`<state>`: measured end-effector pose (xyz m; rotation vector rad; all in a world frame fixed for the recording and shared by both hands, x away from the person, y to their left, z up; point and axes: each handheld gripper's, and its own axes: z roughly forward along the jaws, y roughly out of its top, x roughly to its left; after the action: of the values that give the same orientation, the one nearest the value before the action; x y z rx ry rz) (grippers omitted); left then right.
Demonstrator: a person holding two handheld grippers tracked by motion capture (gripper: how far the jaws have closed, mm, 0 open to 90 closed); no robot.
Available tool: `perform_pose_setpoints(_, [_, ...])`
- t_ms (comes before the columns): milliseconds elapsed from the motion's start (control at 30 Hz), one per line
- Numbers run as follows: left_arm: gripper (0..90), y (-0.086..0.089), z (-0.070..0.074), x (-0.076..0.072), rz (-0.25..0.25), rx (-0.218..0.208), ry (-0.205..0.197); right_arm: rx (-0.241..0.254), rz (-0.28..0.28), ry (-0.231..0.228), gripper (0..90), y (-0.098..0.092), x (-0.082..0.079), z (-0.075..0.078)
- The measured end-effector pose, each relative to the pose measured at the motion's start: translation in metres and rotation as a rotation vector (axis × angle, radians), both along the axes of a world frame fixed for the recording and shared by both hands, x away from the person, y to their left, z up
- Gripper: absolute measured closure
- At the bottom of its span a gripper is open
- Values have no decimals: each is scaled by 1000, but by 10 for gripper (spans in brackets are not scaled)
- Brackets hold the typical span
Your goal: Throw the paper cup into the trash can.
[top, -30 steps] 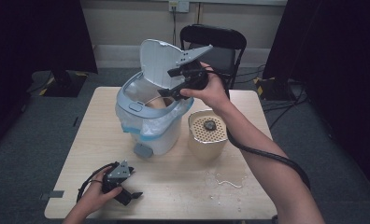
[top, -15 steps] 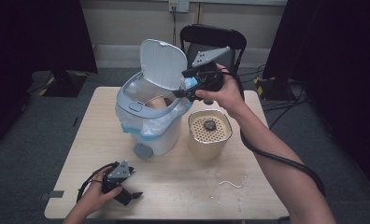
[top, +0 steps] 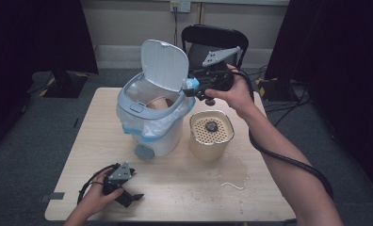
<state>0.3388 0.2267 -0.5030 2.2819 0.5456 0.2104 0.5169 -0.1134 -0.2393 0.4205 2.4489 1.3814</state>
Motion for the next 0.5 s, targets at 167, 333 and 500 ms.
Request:
perform_pose_setpoints(167, [0,0,0,0,0,0,0,-8,-5,6,175,3,6,-2])
perform_pose_setpoints(333, [0,0,0,0,0,-1,0,-7,-6,6,175,5,10,-2])
perform_pose_setpoints(500, [0,0,0,0,0,-1,1,-12,-11,4,176,7,13,-2])
